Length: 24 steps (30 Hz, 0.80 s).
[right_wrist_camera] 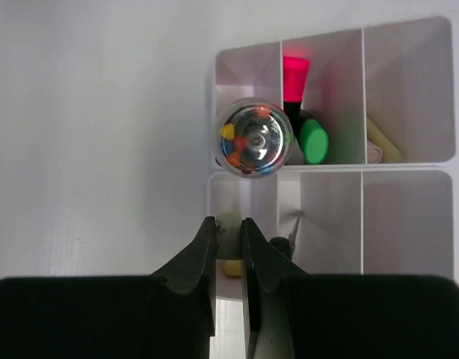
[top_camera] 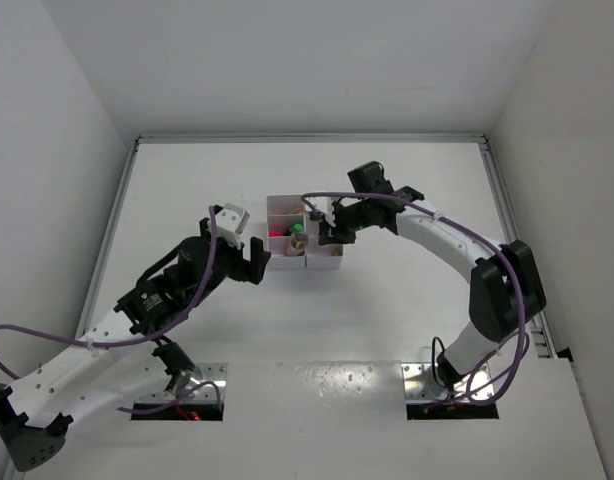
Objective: Sort the stationery into containers
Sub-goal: Place the stationery in the storage box.
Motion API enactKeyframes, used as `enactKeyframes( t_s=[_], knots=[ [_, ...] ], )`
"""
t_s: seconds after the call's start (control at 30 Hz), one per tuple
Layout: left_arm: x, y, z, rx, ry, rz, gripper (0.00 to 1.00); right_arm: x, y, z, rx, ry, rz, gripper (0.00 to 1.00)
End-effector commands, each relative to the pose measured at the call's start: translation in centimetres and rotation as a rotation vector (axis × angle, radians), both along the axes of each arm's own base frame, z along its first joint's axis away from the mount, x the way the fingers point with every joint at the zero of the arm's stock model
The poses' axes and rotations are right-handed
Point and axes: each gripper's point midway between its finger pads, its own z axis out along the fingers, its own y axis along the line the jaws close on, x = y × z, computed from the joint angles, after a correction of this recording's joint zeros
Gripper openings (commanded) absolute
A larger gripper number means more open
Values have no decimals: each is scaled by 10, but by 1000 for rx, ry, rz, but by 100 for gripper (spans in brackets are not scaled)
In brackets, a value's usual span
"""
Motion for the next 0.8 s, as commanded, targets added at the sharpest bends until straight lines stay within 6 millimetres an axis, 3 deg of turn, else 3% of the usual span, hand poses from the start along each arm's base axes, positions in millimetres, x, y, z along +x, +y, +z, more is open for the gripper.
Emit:
enactKeyframes(
  t_s=[0.0,0.4,0.47,0.5,0.6,0.67,0.7,0.77],
  knots=[
    [6,3,7,-27,-23,32,84,16,10,4,5,-98,-48,0],
    [7,3,4,-21,-16,32,84,19,17,-27,-167,-201,-52,1],
    [7,3,4,-21,-16,32,84,15,22,-31,-191,-217,-36,7],
    [7,3,4,-21,-16,32,84,19,18,-32,-212,-237,-47,17],
    [7,3,4,-21,-16,32,84,18,19,-39,-244,-256,-42,36],
    [7,3,4,-21,-16,32,84,18,19,-38,-250,-275,-46,43],
    [7,3,4,-21,-16,32,84,18,19,-34,-244,-281,-48,53],
    [7,3,4,-21,-16,32,84,19,18,-29,-242,-295,-56,53]
  ],
)
